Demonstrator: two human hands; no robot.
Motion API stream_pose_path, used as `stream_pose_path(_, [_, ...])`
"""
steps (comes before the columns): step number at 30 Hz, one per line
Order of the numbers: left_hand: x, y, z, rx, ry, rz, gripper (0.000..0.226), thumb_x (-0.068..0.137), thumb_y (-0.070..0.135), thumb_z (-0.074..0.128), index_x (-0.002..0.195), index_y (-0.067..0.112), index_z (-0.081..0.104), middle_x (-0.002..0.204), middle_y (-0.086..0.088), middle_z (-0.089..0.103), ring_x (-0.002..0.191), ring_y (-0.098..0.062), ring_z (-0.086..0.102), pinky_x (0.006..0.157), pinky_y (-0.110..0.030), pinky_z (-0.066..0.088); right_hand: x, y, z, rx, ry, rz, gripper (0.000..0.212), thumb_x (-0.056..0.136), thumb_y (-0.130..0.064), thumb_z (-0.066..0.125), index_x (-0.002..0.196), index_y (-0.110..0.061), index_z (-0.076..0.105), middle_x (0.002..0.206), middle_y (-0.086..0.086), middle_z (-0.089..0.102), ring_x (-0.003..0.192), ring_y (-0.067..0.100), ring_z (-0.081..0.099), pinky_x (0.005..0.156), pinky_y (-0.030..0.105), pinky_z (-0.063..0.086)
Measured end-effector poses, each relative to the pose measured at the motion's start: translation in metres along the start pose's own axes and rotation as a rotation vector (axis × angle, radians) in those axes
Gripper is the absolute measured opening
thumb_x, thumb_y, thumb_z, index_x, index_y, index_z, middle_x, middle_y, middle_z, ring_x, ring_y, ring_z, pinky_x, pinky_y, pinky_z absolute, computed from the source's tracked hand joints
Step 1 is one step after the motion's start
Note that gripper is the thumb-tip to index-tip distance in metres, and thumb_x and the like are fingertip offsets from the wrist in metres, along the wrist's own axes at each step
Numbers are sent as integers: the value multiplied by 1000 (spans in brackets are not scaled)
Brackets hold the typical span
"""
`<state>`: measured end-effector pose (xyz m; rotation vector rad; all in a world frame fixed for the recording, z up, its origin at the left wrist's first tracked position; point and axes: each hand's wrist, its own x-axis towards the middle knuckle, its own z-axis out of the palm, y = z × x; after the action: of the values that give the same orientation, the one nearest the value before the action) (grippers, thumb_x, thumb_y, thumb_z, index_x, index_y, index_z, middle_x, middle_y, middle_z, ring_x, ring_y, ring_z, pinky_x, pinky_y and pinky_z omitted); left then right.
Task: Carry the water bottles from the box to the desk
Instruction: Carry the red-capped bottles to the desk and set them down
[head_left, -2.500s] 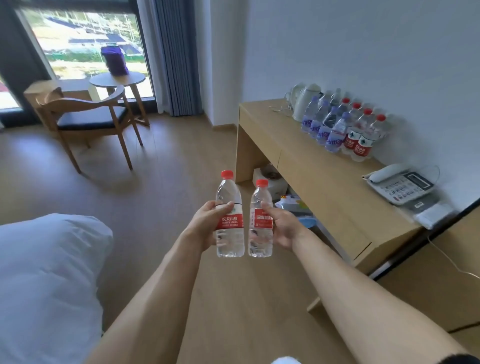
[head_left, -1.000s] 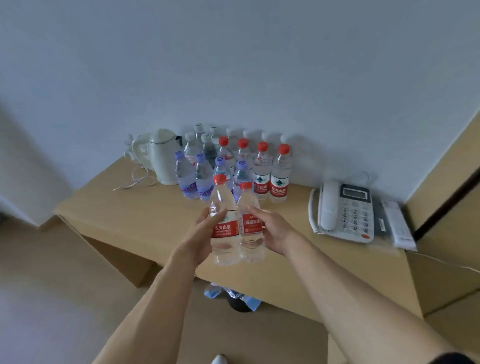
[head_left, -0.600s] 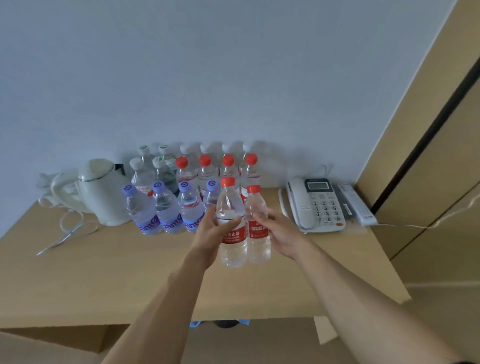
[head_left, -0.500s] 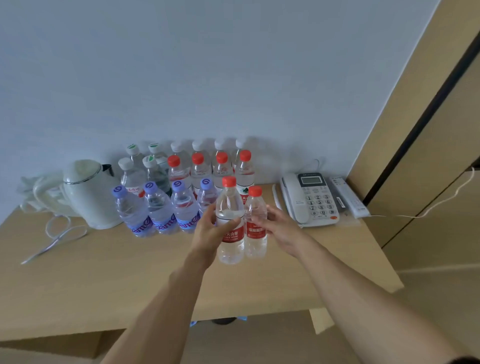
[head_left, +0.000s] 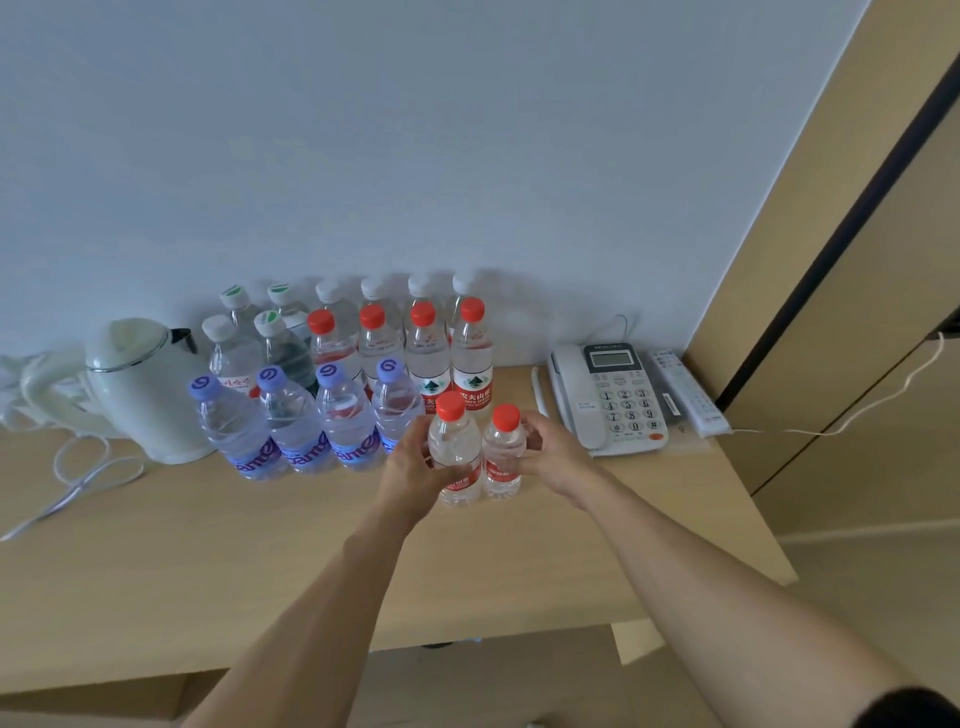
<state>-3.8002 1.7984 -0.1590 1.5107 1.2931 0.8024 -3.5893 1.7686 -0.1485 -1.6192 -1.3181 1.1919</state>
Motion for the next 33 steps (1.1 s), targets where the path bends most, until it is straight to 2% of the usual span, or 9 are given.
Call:
stream_pose_path(4, [4, 0, -1, 19, 14, -11, 61, 72, 15, 89, 122, 30, 57, 109, 14, 69, 100, 0, 65, 80, -21, 50, 8, -4, -2, -45, -17, -18, 54, 76, -21, 88, 120, -33, 58, 124, -5, 67, 118, 14, 61, 105, 43, 48])
stream_pose_path(10, [3, 0, -3, 149, 1, 15, 60, 73, 19, 89, 122, 29, 56, 109, 17, 68, 102, -3, 65, 83, -20, 50, 7, -4, -2, -162, -15, -26, 63, 77, -30, 86, 131, -30, 55, 130, -9, 64, 121, 13, 60, 103, 38, 48])
stream_pose_path(14, [-3, 16, -14, 360, 47, 116, 66, 74, 25, 89, 131, 26, 56, 114, 14, 62, 102, -11, 60, 81, -22, 43, 5, -11, -4, -192, 16, -42, 59, 79, -39, 83, 130, -32, 56, 119, -19, 58, 113, 6, 55, 92, 28, 42])
stream_pose_path(16, [-5, 30, -24, 443, 92, 243, 60, 75, 28, 88, 128, 25, 59, 112, 12, 60, 92, -8, 58, 76, -18, 42, 6, -17, -6, -198, 51, -76, 50, 79, -40, 83, 122, -33, 59, 113, -20, 57, 104, 3, 55, 86, 23, 40])
stream_pose_path(18, [-4, 45, -33, 512, 106, 346, 53, 77, 27, 87, 124, 21, 64, 106, 8, 62, 81, -6, 58, 72, -18, 45, 6, -21, -8, -211, 76, -114, 42, 78, -35, 85, 111, -34, 59, 101, -26, 58, 93, -7, 55, 76, 10, 39])
stream_pose_path(20, [-2, 59, -38, 585, 86, 374, 50, 78, 25, 86, 124, 17, 67, 101, 4, 64, 76, -9, 60, 72, -25, 53, 7, -23, -9, -238, 105, -143, 42, 77, -30, 86, 109, -33, 59, 96, -29, 58, 87, -14, 52, 68, 2, 36])
stream_pose_path(25, [5, 75, -35, 702, 23, 424, 51, 76, 18, 88, 123, 9, 69, 100, -3, 69, 84, -20, 62, 83, -33, 53, 9, -23, -8, -290, 113, -149, 50, 76, -28, 86, 120, -25, 63, 104, -16, 61, 91, 1, 55, 72, 14, 38])
stream_pose_path(28, [10, 79, -34, 771, 16, 439, 48, 77, 19, 87, 121, 11, 70, 105, -3, 73, 92, -21, 65, 82, -26, 49, 9, -24, -7, -299, 113, -150, 51, 77, -29, 85, 123, -24, 62, 107, -14, 61, 95, 6, 55, 74, 21, 39])
stream_pose_path(33, [19, 84, -32, 875, 12, 399, 39, 78, 27, 86, 112, 15, 72, 98, -2, 74, 90, -21, 65, 80, -32, 53, 8, -26, -8, -296, 127, -147, 53, 77, -26, 86, 124, -22, 63, 105, -16, 59, 93, 4, 54, 71, 11, 36])
